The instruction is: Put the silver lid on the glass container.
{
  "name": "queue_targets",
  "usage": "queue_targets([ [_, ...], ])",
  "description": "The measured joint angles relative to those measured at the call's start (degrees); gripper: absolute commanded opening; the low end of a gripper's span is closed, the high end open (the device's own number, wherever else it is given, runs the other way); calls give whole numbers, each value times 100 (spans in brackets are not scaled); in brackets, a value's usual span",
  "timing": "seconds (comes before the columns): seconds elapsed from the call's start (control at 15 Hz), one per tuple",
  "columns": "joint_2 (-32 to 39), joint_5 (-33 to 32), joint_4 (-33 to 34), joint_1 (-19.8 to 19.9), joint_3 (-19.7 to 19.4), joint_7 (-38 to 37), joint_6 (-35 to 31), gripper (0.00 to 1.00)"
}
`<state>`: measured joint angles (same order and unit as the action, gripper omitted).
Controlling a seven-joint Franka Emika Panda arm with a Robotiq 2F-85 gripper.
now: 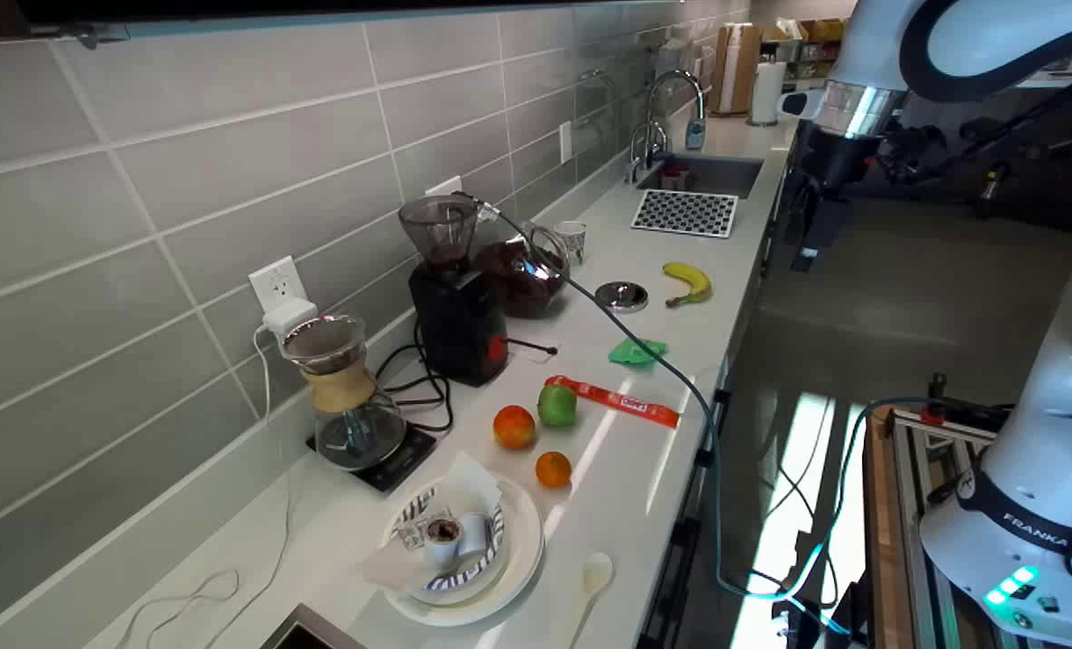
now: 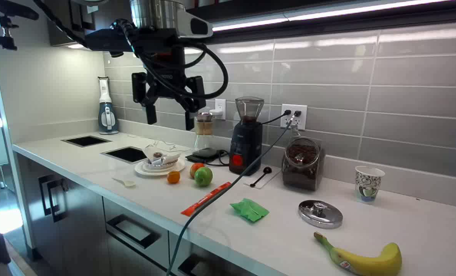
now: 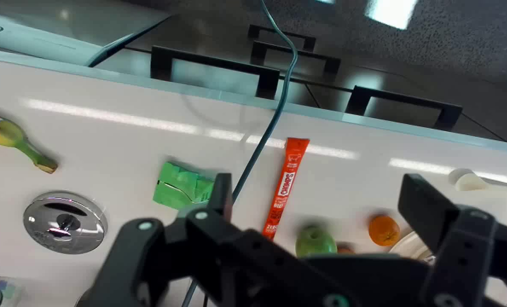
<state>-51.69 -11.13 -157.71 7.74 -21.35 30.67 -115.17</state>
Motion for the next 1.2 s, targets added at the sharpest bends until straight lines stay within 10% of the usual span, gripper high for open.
queue_targets([
  [0.67, 21, 0, 10, 1, -1, -45, -45, 100],
  [1.2, 2034, 135, 849, -257, -445, -891, -2345, 100],
])
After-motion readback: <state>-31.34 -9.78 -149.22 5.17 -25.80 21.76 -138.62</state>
